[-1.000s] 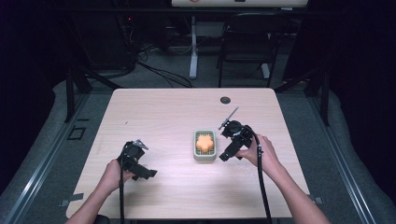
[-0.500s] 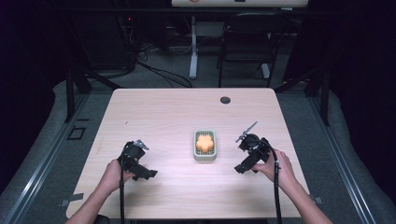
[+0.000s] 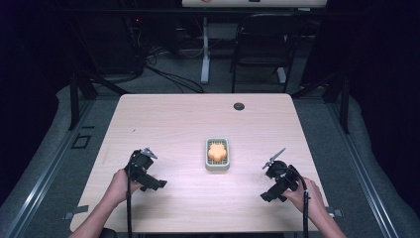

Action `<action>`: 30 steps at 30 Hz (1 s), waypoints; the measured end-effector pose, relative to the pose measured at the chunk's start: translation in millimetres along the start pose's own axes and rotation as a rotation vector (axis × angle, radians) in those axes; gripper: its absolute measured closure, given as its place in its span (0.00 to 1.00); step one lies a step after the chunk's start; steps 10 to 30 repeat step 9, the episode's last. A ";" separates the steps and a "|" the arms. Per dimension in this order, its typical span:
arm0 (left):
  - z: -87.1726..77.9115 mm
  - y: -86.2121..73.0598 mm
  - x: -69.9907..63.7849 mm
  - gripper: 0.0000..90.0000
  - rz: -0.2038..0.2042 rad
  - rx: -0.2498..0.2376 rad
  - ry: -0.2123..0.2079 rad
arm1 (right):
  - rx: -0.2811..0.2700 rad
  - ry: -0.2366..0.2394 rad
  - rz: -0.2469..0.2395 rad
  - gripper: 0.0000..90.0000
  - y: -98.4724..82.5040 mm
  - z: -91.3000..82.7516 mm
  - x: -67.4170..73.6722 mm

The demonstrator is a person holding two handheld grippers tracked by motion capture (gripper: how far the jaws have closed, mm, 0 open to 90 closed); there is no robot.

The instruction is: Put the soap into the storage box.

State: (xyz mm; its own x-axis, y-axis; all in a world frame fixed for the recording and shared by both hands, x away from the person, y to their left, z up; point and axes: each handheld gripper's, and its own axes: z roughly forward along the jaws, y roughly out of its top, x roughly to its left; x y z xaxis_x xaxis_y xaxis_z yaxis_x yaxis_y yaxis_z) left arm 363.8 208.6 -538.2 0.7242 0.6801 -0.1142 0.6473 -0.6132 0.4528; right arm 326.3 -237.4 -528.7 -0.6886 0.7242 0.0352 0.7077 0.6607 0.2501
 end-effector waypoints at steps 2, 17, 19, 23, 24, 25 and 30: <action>-0.5 0.0 0.1 0.00 -0.001 -0.004 0.000 | 0.018 -0.010 -0.008 0.03 0.8 2.1 0.4; 0.2 -0.1 1.3 0.00 -0.003 -0.003 0.000 | 0.009 -0.012 0.014 0.04 -0.2 4.0 -5.5; 0.2 -0.1 1.3 0.00 -0.003 -0.003 0.000 | 0.009 -0.012 0.014 0.04 -0.2 4.0 -5.5; 0.2 -0.1 1.3 0.00 -0.003 -0.003 0.000 | 0.009 -0.012 0.014 0.04 -0.2 4.0 -5.5; 0.2 -0.1 1.3 0.00 -0.003 -0.003 0.000 | 0.009 -0.012 0.014 0.04 -0.2 4.0 -5.5; 0.2 -0.1 1.3 0.00 -0.003 -0.003 0.000 | 0.009 -0.012 0.014 0.04 -0.2 4.0 -5.5; 0.2 -0.1 1.3 0.00 -0.003 -0.003 0.000 | 0.009 -0.012 0.014 0.04 -0.2 4.0 -5.5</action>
